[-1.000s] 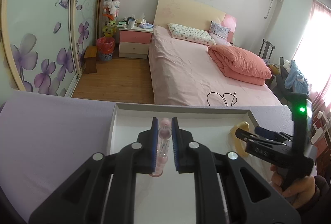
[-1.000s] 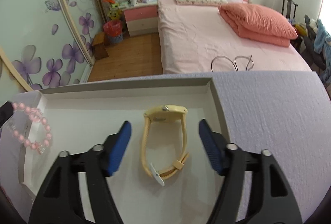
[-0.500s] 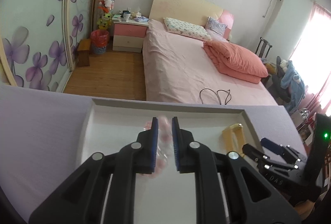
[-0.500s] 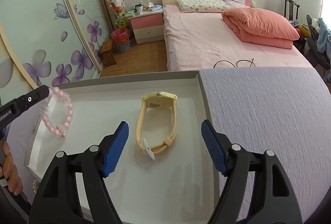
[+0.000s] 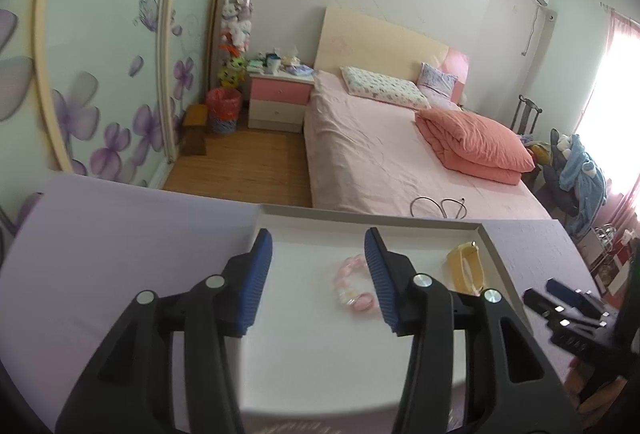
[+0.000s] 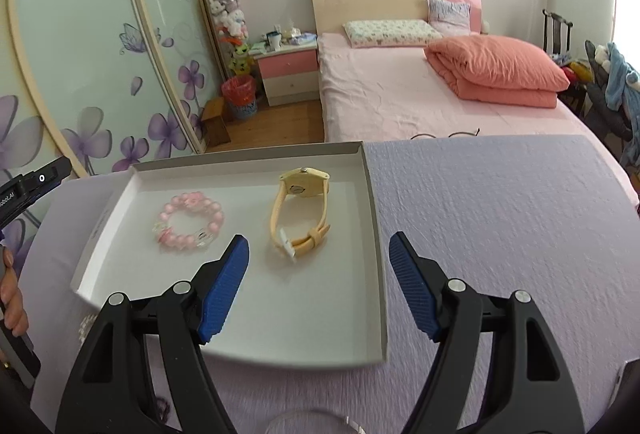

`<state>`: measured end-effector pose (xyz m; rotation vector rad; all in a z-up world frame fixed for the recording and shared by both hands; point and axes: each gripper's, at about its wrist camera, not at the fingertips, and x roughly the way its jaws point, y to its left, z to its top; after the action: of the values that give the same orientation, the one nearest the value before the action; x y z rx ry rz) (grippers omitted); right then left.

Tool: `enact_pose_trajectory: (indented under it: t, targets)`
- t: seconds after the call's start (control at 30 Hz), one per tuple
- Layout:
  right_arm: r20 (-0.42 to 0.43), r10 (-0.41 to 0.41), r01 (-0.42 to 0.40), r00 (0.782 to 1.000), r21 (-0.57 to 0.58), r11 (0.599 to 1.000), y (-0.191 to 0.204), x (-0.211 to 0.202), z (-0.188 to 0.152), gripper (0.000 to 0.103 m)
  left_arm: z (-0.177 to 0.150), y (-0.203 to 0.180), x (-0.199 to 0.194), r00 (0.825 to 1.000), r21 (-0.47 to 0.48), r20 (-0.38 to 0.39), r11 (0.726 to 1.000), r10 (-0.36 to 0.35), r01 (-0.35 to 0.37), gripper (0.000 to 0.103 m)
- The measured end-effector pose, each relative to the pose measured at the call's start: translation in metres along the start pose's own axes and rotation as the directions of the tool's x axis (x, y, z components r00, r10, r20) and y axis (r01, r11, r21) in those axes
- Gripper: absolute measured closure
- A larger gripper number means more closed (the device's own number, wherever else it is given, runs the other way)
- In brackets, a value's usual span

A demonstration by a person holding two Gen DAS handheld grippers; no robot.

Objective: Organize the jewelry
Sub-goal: 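Open both tools to release the watch and bracelet in the tray, then grasp the silver cuff with the right tool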

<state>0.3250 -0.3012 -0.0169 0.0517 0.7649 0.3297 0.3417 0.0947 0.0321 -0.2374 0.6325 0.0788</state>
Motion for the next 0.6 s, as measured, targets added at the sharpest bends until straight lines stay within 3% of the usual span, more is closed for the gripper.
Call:
enact_pose_trajectory:
  t: [0.2,0.33,0.6]
  targets:
    - [0.035,0.024,-0.024,0.999,-0.011,1.0,0.007,-0.044,-0.027,0.029,-0.032,0.016,-0.059,0.998,0.032,0.047,0.999,0.039,-0.041,0.043]
    - [0.041,0.05,-0.05,0.998,-0.007,0.999,0.009,-0.07,-0.051,0.029,-0.068,0.027,-0.099,0.997,0.035,0.066,0.998,0.042,-0.045,0.031]
    - [0.014,0.104,-0.104,0.994,-0.048,0.993,0.032,-0.107,-0.122,0.029,-0.141,0.041,-0.142,0.998,0.015,0.037,0.999,0.049,-0.049,0.021]
